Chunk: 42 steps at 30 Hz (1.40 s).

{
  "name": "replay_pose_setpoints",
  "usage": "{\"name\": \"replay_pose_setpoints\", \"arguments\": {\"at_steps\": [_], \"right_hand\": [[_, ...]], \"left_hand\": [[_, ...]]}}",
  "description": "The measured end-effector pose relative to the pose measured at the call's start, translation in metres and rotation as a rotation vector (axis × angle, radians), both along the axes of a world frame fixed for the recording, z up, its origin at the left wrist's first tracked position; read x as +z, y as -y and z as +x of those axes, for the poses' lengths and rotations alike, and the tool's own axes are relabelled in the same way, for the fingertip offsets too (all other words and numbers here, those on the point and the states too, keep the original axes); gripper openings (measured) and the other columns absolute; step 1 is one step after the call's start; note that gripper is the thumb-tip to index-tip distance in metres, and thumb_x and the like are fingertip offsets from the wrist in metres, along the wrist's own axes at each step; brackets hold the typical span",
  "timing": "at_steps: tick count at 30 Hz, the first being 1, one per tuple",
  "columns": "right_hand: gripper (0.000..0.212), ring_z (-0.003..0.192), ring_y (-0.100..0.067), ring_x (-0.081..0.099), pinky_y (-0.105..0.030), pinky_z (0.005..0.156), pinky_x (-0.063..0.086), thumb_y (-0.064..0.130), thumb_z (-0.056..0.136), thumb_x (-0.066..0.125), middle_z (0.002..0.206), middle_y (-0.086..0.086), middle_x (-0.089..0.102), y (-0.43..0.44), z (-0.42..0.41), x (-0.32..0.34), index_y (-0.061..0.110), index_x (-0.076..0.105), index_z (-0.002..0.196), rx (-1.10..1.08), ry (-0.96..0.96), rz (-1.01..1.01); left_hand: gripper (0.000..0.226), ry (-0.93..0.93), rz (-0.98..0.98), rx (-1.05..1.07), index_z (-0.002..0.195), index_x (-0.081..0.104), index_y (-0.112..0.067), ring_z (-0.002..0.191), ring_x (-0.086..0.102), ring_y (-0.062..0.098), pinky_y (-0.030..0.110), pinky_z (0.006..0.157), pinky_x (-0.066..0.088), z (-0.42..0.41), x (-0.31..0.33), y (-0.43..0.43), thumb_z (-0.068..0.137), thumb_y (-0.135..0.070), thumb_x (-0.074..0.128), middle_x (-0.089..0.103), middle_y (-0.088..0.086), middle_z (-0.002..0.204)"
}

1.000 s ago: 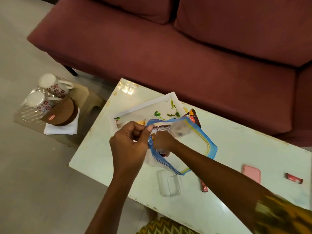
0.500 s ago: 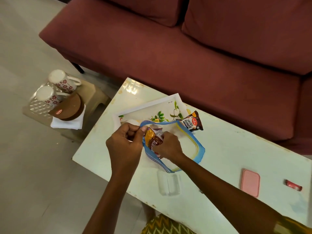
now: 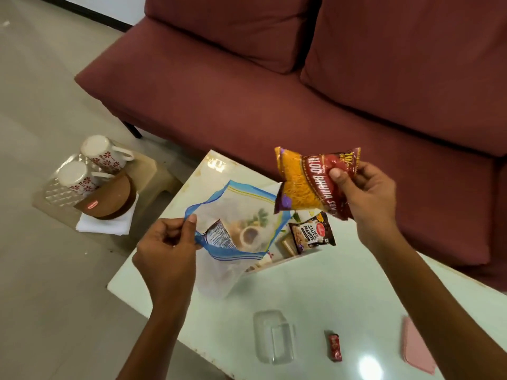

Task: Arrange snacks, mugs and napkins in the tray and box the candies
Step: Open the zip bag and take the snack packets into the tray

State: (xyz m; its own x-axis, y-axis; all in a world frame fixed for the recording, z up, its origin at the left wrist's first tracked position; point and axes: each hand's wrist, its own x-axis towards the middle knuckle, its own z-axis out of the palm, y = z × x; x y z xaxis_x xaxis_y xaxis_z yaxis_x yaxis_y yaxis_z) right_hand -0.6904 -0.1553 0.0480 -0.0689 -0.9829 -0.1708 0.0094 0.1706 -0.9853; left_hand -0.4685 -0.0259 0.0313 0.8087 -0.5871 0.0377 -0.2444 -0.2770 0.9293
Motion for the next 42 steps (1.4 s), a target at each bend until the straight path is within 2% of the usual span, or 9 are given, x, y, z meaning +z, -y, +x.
{"name": "replay_pose_setpoints", "arguments": {"at_steps": [7,16,24,30,33,35,37,40,42], "right_hand": [[0.032,0.085,-0.023,0.066,-0.036,0.078,0.056,0.018,0.081,0.069,0.105,-0.019,0.069,0.083,-0.014,-0.135,0.004,0.063,0.108,-0.169,-0.265,0.195],[0.032,0.078,-0.019,0.061,-0.022,0.069,0.043,0.025,0.076,0.074,0.099,-0.017,0.07,0.106,-0.006,-0.224,0.005,0.068,0.101,0.006,-0.667,0.221],[0.035,0.088,-0.029,0.063,-0.025,0.071,0.039,0.031,0.076,0.073,0.095,-0.02,0.07,0.111,-0.009,-0.238,0.001,0.066,0.093,0.188,-0.849,0.21],[0.048,0.102,-0.03,0.061,-0.032,0.084,0.047,0.03,0.08,0.071,0.11,-0.02,0.065,0.104,-0.003,-0.219,-0.002,0.057,0.113,0.112,-0.765,0.274],[0.034,0.096,-0.022,0.064,-0.022,0.082,0.049,0.023,0.085,0.065,0.104,-0.013,0.067,0.086,0.011,-0.168,0.001,0.059,0.111,-0.036,-0.632,0.071],[0.023,0.08,-0.001,0.063,-0.007,0.071,0.046,0.022,0.086,0.063,0.091,0.0,0.067,0.062,0.023,-0.117,0.007,0.064,0.103,-0.098,-0.51,-0.131],[0.011,0.068,0.006,0.06,-0.006,0.064,0.046,0.025,0.085,0.063,0.078,0.012,0.066,0.03,0.033,-0.067,0.016,0.066,0.091,-0.1,-0.379,-0.297],[0.008,0.058,0.004,0.059,-0.01,0.058,0.045,0.027,0.08,0.066,0.063,0.017,0.065,-0.016,0.048,-0.015,0.021,0.067,0.075,0.067,-0.297,-0.339],[0.008,0.062,0.001,0.063,-0.014,0.059,0.048,0.024,0.079,0.066,0.066,0.013,0.068,-0.031,0.059,-0.006,0.018,0.07,0.077,0.423,-0.445,-0.222]], "left_hand": [[0.013,-0.012,0.016,-0.043,0.066,0.057,-0.032,0.059,0.067,0.009,0.034,0.056,0.06,-0.001,-0.021,0.016,0.076,-0.032,0.066,0.065,-0.006,0.068],[0.017,-0.09,0.02,-0.01,0.068,0.061,-0.027,0.059,0.067,0.003,0.013,0.049,0.053,0.0,-0.026,0.016,0.067,-0.043,0.063,0.067,-0.024,0.059],[0.011,-0.121,-0.031,-0.006,0.07,0.061,-0.019,0.05,0.064,0.003,0.011,0.049,0.052,-0.002,-0.024,0.019,0.078,-0.022,0.066,0.066,-0.018,0.054],[0.011,-0.127,-0.043,-0.023,0.07,0.061,-0.022,0.053,0.064,0.004,0.012,0.049,0.051,-0.003,-0.013,0.019,0.072,-0.032,0.066,0.067,-0.018,0.056],[0.01,-0.121,-0.031,-0.044,0.068,0.061,-0.025,0.054,0.065,0.006,0.014,0.049,0.053,-0.005,-0.007,0.015,0.071,-0.034,0.065,0.068,-0.016,0.058],[0.01,-0.104,-0.017,-0.057,0.067,0.061,-0.026,0.053,0.065,0.009,0.019,0.051,0.055,-0.008,-0.003,0.012,0.076,-0.028,0.067,0.067,-0.009,0.056],[0.015,-0.083,-0.01,-0.067,0.067,0.061,-0.027,0.053,0.064,0.01,0.024,0.052,0.057,-0.012,0.001,0.01,0.078,-0.022,0.068,0.066,-0.004,0.061],[0.011,-0.049,-0.01,-0.12,0.067,0.058,-0.028,0.058,0.066,0.005,0.019,0.05,0.055,-0.02,0.015,0.005,0.076,-0.03,0.065,0.065,-0.008,0.065],[0.011,-0.02,-0.007,-0.187,0.069,0.058,-0.025,0.064,0.066,0.0,0.013,0.048,0.052,-0.026,0.023,0.0,0.074,-0.034,0.062,0.064,-0.014,0.067]]}}
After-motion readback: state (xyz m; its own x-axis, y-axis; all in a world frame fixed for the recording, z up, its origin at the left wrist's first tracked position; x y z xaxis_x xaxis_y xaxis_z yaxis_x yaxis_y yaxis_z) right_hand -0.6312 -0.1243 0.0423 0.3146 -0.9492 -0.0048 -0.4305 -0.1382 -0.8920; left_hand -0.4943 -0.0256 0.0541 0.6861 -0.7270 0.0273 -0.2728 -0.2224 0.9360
